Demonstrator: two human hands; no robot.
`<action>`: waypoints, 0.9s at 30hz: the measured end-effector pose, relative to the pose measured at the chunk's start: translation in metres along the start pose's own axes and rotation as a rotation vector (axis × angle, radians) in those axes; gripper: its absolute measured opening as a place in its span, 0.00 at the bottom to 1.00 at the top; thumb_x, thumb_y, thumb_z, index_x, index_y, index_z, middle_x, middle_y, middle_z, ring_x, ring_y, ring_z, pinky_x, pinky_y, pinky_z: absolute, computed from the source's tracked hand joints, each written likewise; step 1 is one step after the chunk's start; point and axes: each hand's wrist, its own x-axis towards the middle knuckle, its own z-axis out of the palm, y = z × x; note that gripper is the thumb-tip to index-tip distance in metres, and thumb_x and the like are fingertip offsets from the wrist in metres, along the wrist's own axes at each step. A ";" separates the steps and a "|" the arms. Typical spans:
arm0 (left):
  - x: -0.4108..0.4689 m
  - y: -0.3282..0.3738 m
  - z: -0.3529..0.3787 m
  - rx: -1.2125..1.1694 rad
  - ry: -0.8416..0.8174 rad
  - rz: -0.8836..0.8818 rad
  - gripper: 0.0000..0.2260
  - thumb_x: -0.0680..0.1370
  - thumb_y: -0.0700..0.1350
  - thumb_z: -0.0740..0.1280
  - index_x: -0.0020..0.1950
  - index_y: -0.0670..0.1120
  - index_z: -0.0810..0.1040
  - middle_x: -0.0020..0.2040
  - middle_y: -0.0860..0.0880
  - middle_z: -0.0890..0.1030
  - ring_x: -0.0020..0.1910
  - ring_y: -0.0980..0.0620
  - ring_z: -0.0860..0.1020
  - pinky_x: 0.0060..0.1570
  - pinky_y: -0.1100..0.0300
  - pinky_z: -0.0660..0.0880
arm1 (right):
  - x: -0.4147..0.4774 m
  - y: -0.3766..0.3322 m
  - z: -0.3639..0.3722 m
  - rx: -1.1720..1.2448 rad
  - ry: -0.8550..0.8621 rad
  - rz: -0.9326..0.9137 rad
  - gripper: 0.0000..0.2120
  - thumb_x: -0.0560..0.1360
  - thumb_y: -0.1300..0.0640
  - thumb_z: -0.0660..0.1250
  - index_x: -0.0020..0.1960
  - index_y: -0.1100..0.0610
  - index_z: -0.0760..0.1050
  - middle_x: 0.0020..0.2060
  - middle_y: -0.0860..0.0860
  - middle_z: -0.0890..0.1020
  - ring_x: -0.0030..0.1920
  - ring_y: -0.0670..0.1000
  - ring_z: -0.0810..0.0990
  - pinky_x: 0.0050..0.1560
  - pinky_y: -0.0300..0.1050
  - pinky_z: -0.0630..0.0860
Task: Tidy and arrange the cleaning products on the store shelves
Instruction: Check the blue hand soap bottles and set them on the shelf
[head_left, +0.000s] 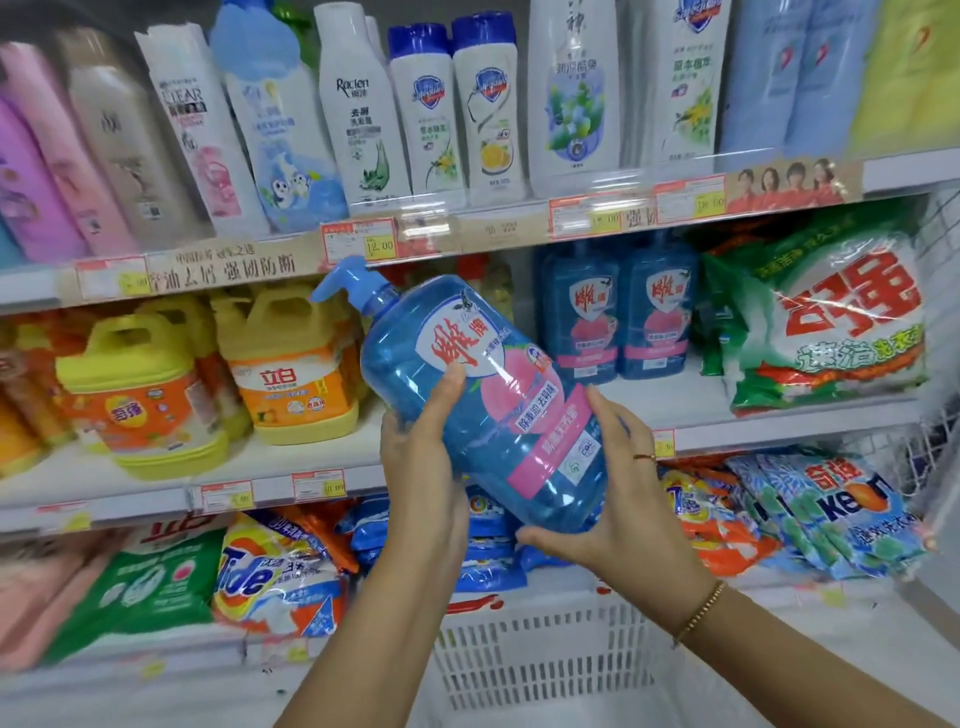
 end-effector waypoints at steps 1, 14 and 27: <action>0.004 0.001 0.000 0.012 -0.036 0.015 0.28 0.70 0.47 0.75 0.68 0.46 0.73 0.59 0.46 0.82 0.56 0.47 0.81 0.44 0.57 0.80 | 0.003 0.000 0.002 -0.005 0.035 -0.010 0.59 0.56 0.41 0.80 0.76 0.41 0.47 0.66 0.41 0.56 0.64 0.27 0.58 0.56 0.16 0.58; 0.047 0.034 0.001 -0.053 -0.524 -0.039 0.51 0.55 0.61 0.81 0.72 0.44 0.68 0.71 0.43 0.71 0.70 0.42 0.70 0.67 0.42 0.68 | 0.051 -0.015 -0.031 0.401 -0.044 -0.128 0.46 0.59 0.47 0.78 0.72 0.38 0.61 0.68 0.48 0.67 0.69 0.44 0.68 0.66 0.45 0.70; 0.051 0.028 -0.017 0.085 -0.593 -0.061 0.48 0.53 0.54 0.84 0.68 0.44 0.69 0.61 0.46 0.80 0.63 0.46 0.76 0.58 0.43 0.76 | 0.056 -0.002 -0.030 1.184 -0.410 0.217 0.35 0.63 0.41 0.77 0.66 0.51 0.74 0.64 0.53 0.77 0.64 0.53 0.76 0.61 0.51 0.75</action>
